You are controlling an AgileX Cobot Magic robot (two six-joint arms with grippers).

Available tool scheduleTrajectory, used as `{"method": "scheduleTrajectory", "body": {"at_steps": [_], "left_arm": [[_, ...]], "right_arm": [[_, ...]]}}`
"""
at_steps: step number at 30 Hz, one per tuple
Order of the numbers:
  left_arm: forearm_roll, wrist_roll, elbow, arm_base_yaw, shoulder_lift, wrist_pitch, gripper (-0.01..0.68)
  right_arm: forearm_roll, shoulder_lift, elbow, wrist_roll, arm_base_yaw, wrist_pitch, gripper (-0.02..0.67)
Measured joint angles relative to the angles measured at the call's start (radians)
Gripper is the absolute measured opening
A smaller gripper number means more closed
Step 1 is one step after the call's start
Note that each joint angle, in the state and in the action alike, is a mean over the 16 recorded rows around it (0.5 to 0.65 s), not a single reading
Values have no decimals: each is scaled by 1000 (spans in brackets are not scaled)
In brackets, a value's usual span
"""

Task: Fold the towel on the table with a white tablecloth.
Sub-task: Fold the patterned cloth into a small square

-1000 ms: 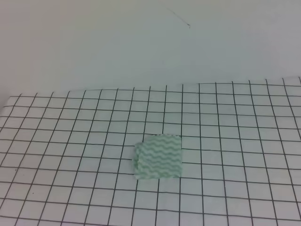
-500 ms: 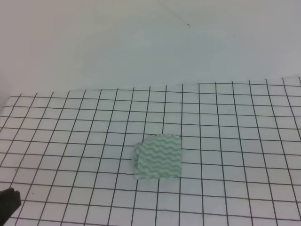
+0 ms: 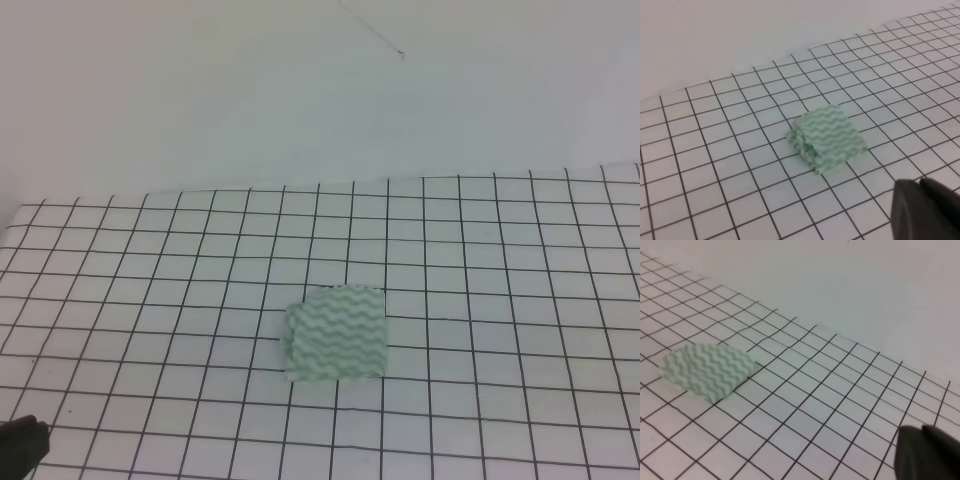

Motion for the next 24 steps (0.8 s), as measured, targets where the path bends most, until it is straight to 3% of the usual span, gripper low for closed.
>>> {"method": "scheduleTrajectory", "body": {"at_steps": [9, 18, 24], "left_arm": [[97, -77, 78, 20, -78, -88, 0], [273, -249, 372, 95, -252, -339, 0], [289, -289, 547, 133, -333, -412, 0]], "right_arm": [[0, 0, 0, 0, 0, 3, -3], [0, 0, 0, 0, 0, 4, -3], [0, 0, 0, 0, 0, 4, -3]]}}
